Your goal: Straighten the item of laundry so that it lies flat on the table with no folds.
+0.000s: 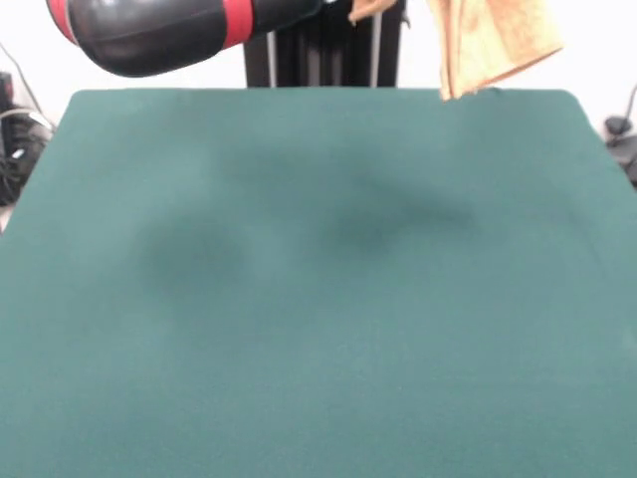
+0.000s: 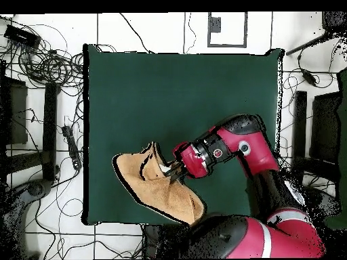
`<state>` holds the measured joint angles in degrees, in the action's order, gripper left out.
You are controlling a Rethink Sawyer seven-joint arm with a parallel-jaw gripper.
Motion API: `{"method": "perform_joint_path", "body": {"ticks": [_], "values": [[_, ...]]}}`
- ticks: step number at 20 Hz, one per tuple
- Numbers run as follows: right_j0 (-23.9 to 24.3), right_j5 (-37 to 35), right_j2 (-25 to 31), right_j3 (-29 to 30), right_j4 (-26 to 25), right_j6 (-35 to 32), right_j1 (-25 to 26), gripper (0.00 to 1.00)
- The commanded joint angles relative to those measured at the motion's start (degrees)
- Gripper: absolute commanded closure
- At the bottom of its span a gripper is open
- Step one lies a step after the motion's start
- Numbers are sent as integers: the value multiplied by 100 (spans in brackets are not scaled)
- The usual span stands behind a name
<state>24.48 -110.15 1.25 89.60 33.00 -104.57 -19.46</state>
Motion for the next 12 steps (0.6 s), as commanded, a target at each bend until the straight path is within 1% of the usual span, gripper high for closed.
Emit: {"method": "perform_joint_path", "body": {"ticks": [1, 8, 12], "values": [[-1, 1099, -79, 102, -285, -555, -396, 100], [53, 1188, 29, 117, -311, -604, -391, 100], [102, 1555, 129, 75, -327, -567, -254, 100]]}}
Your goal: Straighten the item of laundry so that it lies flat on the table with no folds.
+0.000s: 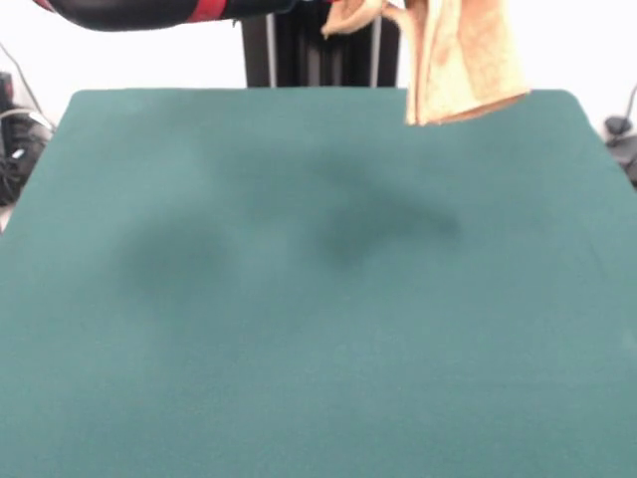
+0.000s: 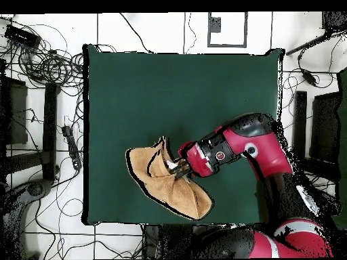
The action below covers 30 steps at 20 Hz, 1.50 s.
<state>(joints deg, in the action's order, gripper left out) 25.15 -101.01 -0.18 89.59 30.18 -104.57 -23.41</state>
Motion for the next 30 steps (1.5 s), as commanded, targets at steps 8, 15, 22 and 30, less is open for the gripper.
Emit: {"method": "perform_joint_path", "body": {"ticks": [8, 15, 22, 30], "values": [[-35, 2162, 229, -297, -338, -397, 489, 100], [-51, 3541, 266, -489, -636, -314, 678, 100], [11, 4800, 363, -940, -1082, -114, 1053, 100], [64, 5019, 510, -1590, -1324, -156, 1612, 100]]}}
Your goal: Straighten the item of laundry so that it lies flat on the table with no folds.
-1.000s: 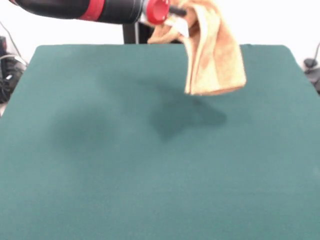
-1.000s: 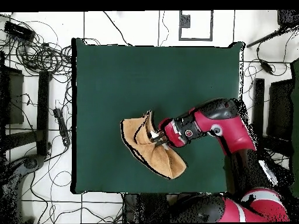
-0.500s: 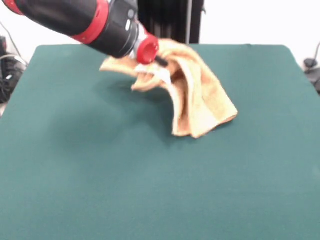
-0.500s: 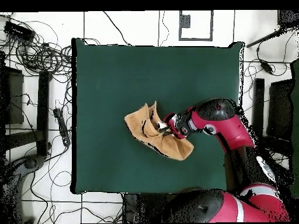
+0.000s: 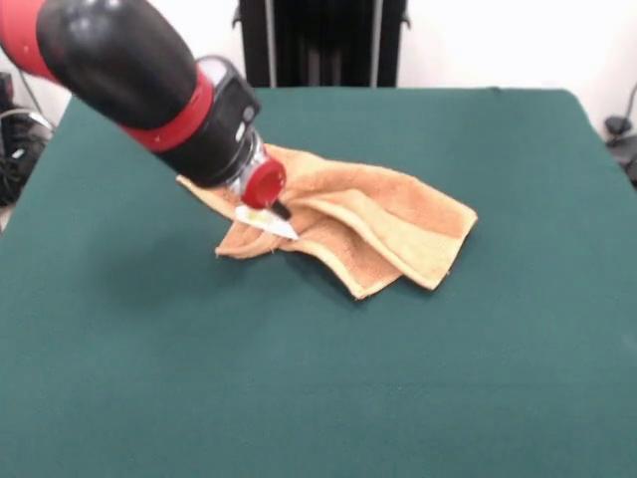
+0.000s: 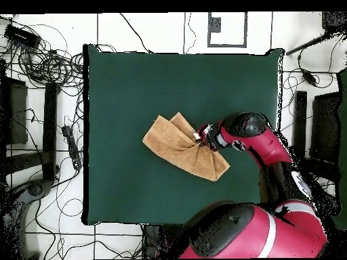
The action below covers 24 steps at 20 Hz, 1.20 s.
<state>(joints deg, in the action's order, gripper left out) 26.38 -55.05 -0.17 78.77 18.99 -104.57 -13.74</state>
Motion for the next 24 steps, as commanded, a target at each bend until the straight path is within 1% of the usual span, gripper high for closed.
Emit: {"method": "perform_joint_path", "body": {"ticks": [1, 2, 3, 4, 5, 6, 7, 9, 12, 15, 17, 19, 21, 24], "values": [[-51, 380, 512, -539, -212, -168, 671, 100], [-44, 372, 513, -527, -224, -177, 663, 100], [-34, 278, 501, -665, -231, -193, 769, 100], [-23, 302, 494, -684, -251, -165, 789, 100], [-1, 169, 497, -892, -241, -178, 951, 100], [20, 84, 517, -895, -222, -176, 977, 100], [45, -25, 547, -1020, -205, -160, 1086, 100], [81, -46, 643, -838, -107, -159, 1044, 100], [158, -159, 902, -243, 206, -241, 848, 100], [186, -491, 1089, 301, 559, -501, 600, 100], [173, -926, 1145, 605, 854, -871, 439, 100], [190, -1528, 1232, 887, 1227, -1266, 331, 100], [197, -1759, 1276, 984, 1398, -1358, 320, 100], [165, -1830, 1272, 1045, 1519, -1328, 296, 100]]}}
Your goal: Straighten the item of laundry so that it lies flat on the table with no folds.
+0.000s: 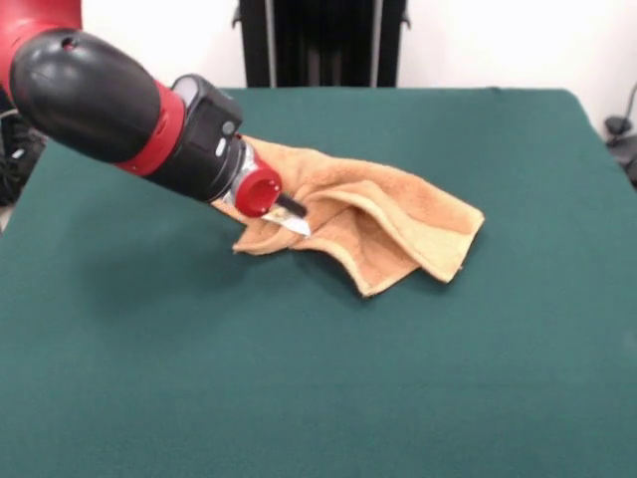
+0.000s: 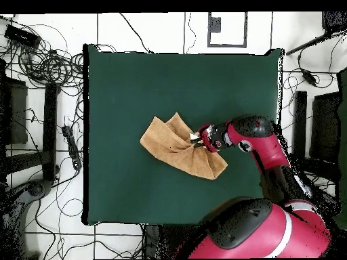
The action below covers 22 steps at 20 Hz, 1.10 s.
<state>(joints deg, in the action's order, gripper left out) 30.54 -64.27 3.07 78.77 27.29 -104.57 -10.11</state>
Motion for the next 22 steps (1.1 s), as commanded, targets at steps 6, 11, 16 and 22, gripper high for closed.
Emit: {"method": "perform_joint_path", "body": {"ticks": [6, 11, 16, 22], "values": [[-268, -1211, 918, 977, 752, -1392, -80, 100], [-317, -1514, 774, 634, 578, -1541, -20, 100], [-540, 499, 149, -1034, -661, -158, 598, 100], [-328, -827, 526, -320, -190, -943, 411, 100]]}}
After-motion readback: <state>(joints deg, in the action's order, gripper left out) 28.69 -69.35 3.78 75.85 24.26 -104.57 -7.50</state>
